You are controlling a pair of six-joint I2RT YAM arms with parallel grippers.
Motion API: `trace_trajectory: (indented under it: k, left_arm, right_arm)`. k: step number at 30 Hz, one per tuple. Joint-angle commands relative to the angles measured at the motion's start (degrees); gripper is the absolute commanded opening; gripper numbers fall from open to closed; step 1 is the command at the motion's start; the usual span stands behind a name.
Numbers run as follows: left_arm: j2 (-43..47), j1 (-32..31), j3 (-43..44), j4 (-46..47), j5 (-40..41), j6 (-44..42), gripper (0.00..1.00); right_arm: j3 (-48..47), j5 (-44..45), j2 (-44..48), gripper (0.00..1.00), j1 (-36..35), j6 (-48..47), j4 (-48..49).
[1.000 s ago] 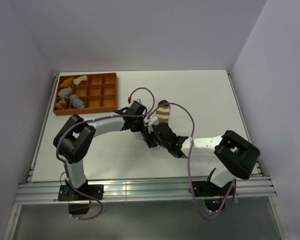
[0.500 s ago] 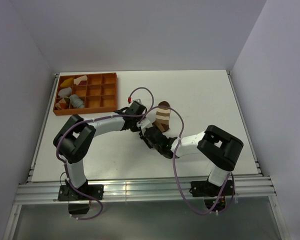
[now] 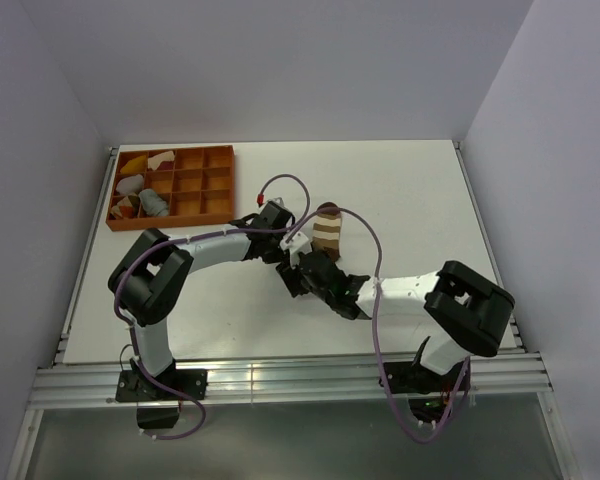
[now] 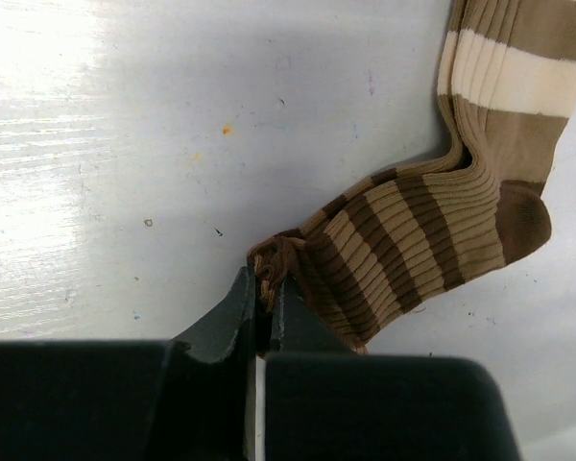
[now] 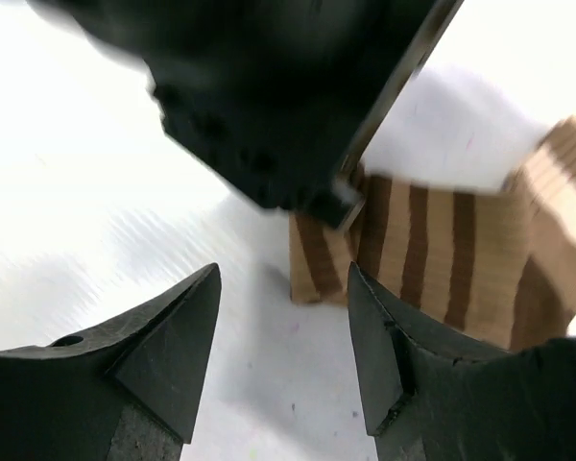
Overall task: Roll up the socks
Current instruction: Roll the sock at the center of the board.
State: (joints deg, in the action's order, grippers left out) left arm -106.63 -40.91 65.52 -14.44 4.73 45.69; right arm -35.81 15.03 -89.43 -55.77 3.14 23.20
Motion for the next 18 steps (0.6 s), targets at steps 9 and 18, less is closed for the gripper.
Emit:
trace_trajectory:
  k: [9,18]
  left_arm:
    - [-1.1,-0.2,-0.7,-1.6,-2.2,-0.5,0.0]
    - [-1.2,0.3,-1.2,-0.3,-3.5,0.4,0.0]
  right_arm:
    - [-2.3,-4.2,-3.8,0.62,2.3,-1.5,6.2]
    - [-3.7,-4.4,-7.5,0.55,2.2,-1.2,4.1]
